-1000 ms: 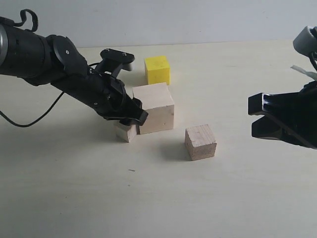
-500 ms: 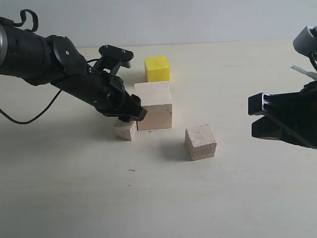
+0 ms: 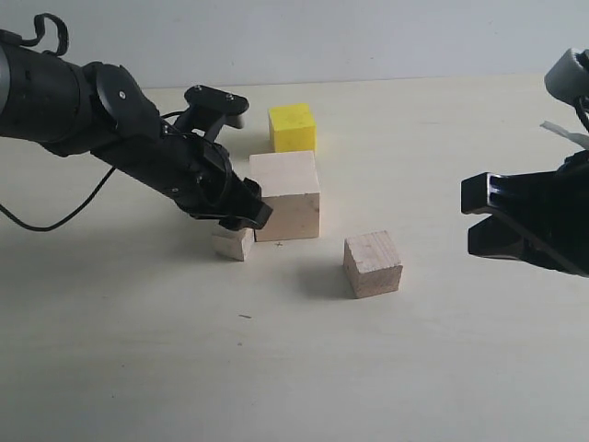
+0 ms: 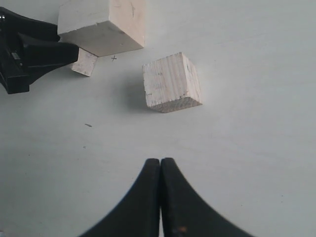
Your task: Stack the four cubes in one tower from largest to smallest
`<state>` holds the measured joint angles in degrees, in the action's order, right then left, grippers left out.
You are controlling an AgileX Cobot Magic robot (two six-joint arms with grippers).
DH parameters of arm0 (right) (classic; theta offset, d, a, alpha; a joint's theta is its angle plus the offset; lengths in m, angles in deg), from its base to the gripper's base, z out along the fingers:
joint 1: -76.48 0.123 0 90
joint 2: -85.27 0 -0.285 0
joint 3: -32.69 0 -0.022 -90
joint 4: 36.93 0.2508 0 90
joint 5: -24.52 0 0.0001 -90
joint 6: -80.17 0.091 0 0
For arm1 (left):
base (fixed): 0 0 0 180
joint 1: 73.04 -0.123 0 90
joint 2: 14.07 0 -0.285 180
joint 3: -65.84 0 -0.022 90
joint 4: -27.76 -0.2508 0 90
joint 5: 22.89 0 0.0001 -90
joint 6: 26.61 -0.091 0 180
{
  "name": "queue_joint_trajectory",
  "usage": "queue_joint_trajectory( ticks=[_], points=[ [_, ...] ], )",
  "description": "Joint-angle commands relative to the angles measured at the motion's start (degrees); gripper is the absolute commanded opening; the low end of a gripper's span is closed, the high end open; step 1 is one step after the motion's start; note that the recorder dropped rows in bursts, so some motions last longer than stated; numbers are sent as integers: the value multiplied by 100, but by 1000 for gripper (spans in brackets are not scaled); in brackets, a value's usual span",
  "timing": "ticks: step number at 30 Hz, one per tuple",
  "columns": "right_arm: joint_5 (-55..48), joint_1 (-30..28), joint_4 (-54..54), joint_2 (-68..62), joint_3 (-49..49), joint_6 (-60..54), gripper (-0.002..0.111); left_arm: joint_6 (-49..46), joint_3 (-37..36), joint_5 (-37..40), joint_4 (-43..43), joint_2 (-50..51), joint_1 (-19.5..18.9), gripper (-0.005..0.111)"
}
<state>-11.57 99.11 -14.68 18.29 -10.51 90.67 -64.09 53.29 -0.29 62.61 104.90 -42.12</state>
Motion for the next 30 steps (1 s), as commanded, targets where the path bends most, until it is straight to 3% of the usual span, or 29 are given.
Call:
queue_joint_trajectory(
  ticks=[1,14,19,30],
  points=[
    [22,6,-18,-14,36,-39,0,19,-72,98,-93,-63,-12,59],
    [-146,6,-18,-14,36,-39,0,118,-431,-310,-849,-54,-12,59],
    [-158,6,-18,-14,36,-39,0,1296,-586,-397,-2289,-54,-21,59],
    [-158,6,-40,-14,36,-39,0,1741,-597,103,-2548,-54,-753,59]
  ],
)
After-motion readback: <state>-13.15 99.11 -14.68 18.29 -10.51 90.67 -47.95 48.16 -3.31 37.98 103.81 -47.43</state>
